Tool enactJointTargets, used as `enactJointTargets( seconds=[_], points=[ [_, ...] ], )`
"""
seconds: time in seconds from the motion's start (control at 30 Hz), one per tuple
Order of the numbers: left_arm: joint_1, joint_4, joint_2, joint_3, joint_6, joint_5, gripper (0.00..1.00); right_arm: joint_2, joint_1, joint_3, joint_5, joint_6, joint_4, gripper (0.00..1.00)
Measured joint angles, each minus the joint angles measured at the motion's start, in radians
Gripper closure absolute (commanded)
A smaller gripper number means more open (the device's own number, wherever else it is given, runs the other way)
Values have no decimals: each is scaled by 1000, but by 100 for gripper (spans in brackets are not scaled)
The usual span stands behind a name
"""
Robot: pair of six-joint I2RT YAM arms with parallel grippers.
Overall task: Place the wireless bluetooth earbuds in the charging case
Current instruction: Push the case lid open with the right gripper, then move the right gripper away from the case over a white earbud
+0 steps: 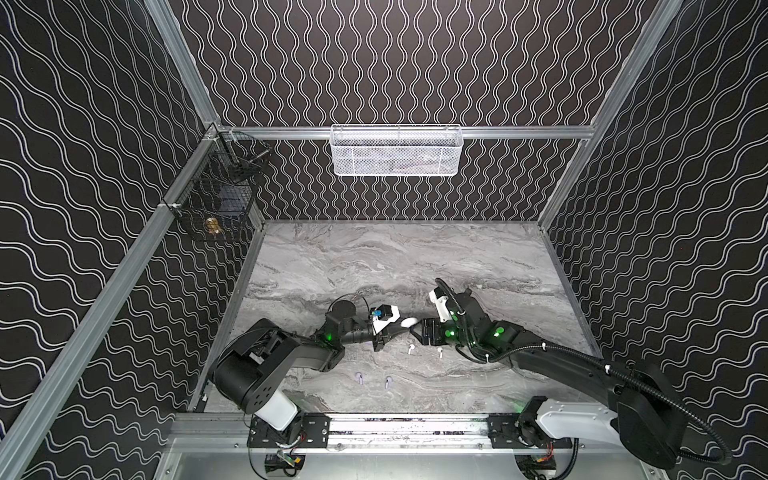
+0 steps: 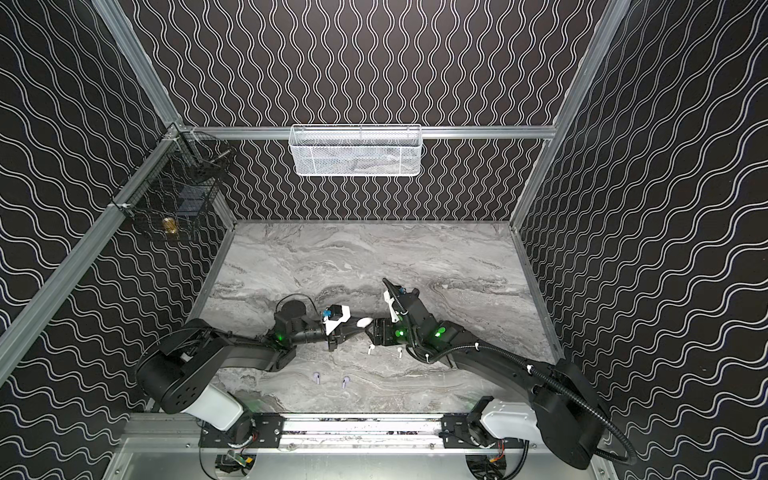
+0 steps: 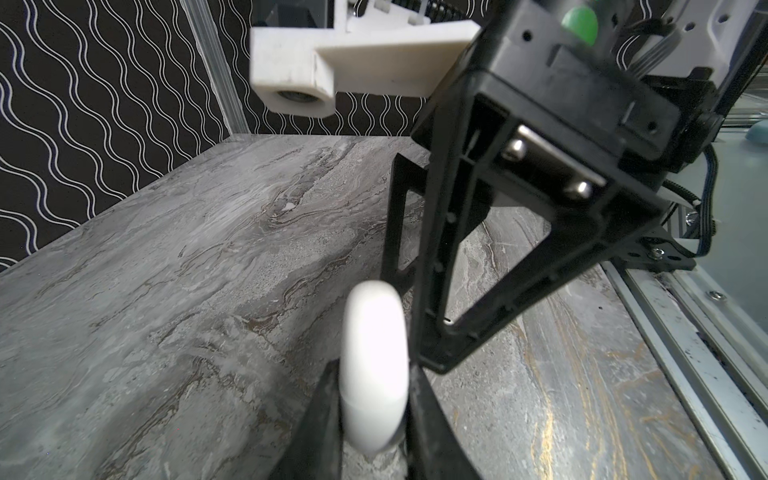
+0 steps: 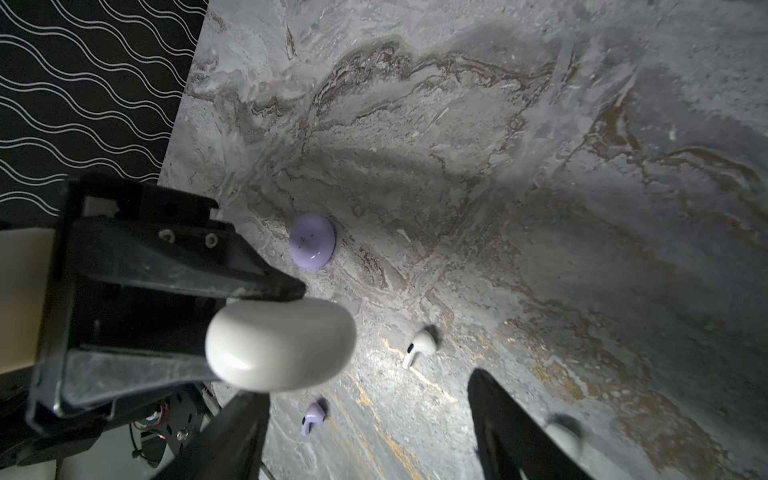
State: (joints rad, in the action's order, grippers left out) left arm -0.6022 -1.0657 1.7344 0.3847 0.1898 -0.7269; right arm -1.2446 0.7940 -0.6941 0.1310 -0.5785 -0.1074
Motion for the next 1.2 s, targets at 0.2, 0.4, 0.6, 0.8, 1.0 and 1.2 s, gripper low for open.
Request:
enactJointTargets(
  seconds=[0.2,0.4,0.6,0.8,1.0,1.2],
  points=[
    [0,-3,0,-1,0,14,87,0,-27,-7,-2,14,-17,23],
    [1,-5,0,-3,4,15,87,19,-52,-10,-2,15,-36,23],
    [0,2,0,-7,19,-30,87,13,-64,-31,-16,15,-13,23],
    [0,4,0,-11,19,-41,87,6,-64,-49,-13,22,-14,23],
    [0,-3,0,-10,22,-53,87,100,-65,-51,11,65,-34,23],
    [5,-9,1,-5,18,-67,87,166,-65,-40,-2,74,-80,24]
  ],
)
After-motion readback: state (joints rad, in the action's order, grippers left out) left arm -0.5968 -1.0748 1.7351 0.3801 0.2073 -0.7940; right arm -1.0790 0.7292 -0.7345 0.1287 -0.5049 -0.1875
